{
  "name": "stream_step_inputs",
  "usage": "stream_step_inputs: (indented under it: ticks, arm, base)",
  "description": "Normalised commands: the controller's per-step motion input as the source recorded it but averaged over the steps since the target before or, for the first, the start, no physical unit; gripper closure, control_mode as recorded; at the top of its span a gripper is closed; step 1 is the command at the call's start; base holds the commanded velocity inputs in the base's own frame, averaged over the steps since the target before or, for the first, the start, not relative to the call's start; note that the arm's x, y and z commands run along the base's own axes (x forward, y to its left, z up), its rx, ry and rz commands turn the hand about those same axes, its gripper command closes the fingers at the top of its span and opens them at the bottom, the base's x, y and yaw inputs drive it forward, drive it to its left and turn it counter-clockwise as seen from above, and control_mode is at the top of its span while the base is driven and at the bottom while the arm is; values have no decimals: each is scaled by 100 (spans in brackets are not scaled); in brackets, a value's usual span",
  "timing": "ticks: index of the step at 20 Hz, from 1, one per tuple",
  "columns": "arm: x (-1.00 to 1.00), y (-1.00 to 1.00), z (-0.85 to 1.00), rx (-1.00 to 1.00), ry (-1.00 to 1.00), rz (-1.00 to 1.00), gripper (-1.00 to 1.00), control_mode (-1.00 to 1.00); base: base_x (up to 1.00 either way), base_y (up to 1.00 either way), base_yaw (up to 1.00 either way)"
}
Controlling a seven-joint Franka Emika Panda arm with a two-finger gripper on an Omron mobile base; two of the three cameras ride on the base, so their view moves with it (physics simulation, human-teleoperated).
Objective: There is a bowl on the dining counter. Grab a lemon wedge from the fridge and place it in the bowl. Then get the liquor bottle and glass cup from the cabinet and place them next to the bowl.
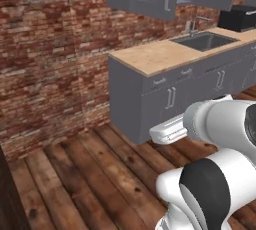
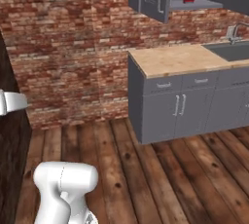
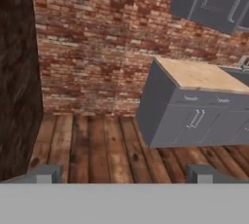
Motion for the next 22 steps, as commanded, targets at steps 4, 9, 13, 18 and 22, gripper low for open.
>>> stream_step_inputs:
  ticks: [4, 9, 13, 18, 22]
  arm:
    - [0, 0, 0, 0, 0, 0, -100, 100]
    - [0, 0, 0, 0, 0, 0, -100, 100]
    - [0, 0, 0, 0, 0, 0, -100, 100]
    - [0, 0, 0, 0, 0, 0, -100, 100]
    - [0, 0, 0, 0, 0, 0, -100, 100]
  base:
    - [100, -34, 13]
    - [79, -61, 15]
    - [35, -93, 25]
    - [25, -98, 28]
    - [24, -98, 30]
